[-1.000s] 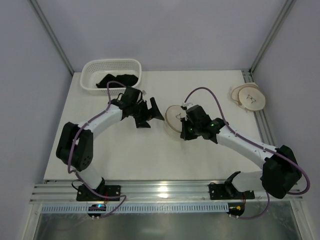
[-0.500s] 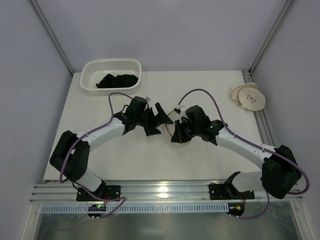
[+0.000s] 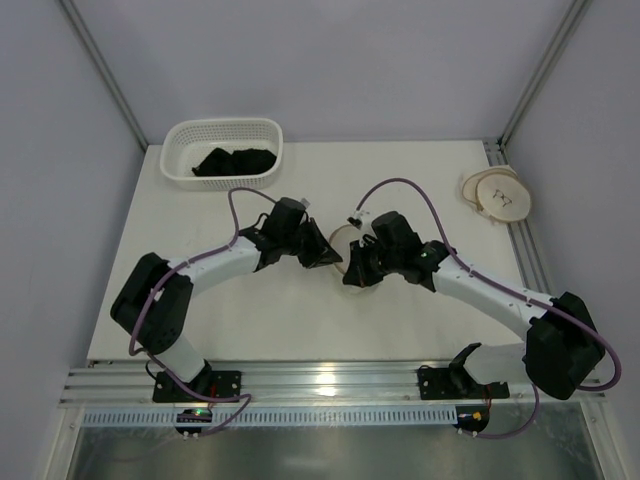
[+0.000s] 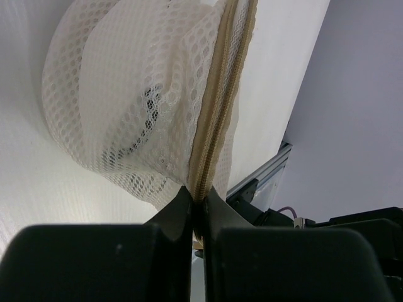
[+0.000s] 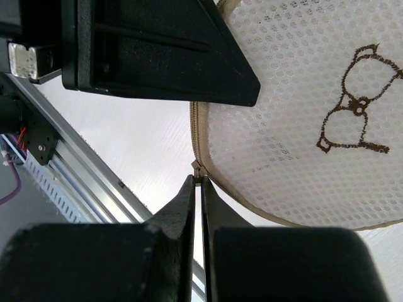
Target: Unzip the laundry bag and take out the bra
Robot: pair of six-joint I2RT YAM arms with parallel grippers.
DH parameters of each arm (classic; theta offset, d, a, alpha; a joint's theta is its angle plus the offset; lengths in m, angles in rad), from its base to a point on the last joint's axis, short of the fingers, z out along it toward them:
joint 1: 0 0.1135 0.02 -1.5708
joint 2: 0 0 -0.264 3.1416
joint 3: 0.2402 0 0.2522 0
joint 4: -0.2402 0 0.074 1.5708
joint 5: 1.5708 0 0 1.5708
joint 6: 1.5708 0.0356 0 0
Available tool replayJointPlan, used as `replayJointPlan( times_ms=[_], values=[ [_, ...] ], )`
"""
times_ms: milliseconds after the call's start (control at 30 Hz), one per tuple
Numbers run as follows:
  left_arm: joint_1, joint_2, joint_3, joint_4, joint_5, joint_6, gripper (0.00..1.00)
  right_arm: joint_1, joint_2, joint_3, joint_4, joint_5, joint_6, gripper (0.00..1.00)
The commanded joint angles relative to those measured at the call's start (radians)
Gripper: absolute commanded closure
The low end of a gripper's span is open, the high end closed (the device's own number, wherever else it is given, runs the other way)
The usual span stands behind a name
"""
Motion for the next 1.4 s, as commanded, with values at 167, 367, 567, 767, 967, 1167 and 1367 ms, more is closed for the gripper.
replayJointPlan(
  times_ms=[167, 367, 567, 767, 967, 1167, 1367],
  values=[
    [0.061, -0.035, 0.04, -0.006, -0.014, 0.055, 1.0, 0.058, 0.002, 0.027, -0.126, 0.039, -0.062, 0.96],
    [0.144, -0.007, 0.113, -0.116, 0.09, 0.182, 1.0, 0.055, 0.028, 0.019, -0.229, 0.292, 0.006, 0.96],
    [0.164, 0.1, 0.26, -0.281, 0.216, 0.375, 1.0, -0.013, 0.124, 0.085, -0.287, 0.461, 0.074, 0.96],
    [0.169, 0.268, 0.496, -0.44, 0.264, 0.547, 1.0, -0.028, 0.163, 0.128, -0.243, 0.452, 0.068, 0.97],
    [0.181, 0.301, 0.561, -0.355, 0.235, 0.506, 0.22, -0.028, 0.077, 0.117, -0.209, 0.405, 0.051, 0.96],
    [0.181, 0.116, 0.379, -0.291, 0.071, 0.385, 0.01, -0.028, 0.005, 0.076, -0.16, 0.262, 0.02, 0.97],
    [0.154, -0.093, 0.092, -0.185, 0.042, 0.196, 0.01, -0.022, -0.021, 0.028, -0.039, 0.003, -0.01, 0.96]
  ],
)
